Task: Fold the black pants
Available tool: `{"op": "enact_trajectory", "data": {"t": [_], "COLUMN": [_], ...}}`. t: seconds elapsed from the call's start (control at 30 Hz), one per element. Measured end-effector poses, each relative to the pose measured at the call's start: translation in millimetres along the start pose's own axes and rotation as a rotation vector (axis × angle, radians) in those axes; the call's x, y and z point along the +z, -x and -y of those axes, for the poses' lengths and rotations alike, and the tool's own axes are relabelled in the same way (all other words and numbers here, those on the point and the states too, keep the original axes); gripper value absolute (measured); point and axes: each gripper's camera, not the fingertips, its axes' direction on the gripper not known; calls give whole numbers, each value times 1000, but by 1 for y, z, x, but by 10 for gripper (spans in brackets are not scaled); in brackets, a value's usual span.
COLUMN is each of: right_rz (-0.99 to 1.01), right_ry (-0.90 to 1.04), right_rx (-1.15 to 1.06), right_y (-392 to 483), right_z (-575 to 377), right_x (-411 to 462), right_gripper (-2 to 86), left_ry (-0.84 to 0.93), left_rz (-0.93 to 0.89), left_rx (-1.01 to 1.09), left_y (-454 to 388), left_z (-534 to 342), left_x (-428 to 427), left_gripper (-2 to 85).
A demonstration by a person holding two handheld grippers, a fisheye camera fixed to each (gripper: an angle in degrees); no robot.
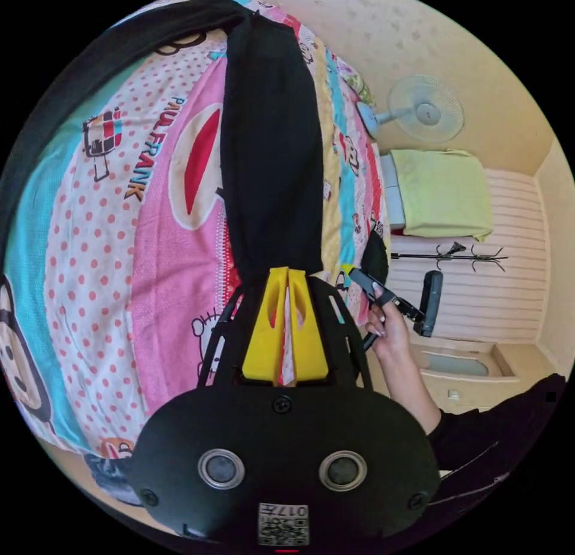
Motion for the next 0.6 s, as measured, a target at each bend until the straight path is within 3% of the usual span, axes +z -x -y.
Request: {"op": "enact_trajectory", "data": {"t": [0.1, 0.13, 0.2, 0.27, 0.33, 0.5, 0.6], "right_rz": [149, 253, 431, 522, 531, 723, 640], "right_ry": [28, 61, 30, 7, 106, 245, 391], "right_rx": [-17, 0, -23, -111, -221, -270, -268], "right_y": [-10, -13, -3, 27, 85, 210, 281], "right_z": [6, 11, 18, 29, 48, 65, 73], "right_x": [5, 15, 21, 25, 48, 125, 175], "right_gripper": [12, 16, 27, 48, 85, 90, 96], "left_ry": [66, 137, 200, 96, -15, -437, -622], "left_rz": [111, 132, -7, -261, -323, -163, -67], "left_rx": [78, 14, -127, -193, -226, -268, -261], "left_y": [4, 23, 59, 100, 128, 190, 217], "left_z": [-16, -24, -39, -58, -69, -104, -119], "left_x": [2, 14, 17, -12, -50, -181, -252], "left_gripper": [-5, -2, 11, 36, 52, 72, 74]}}
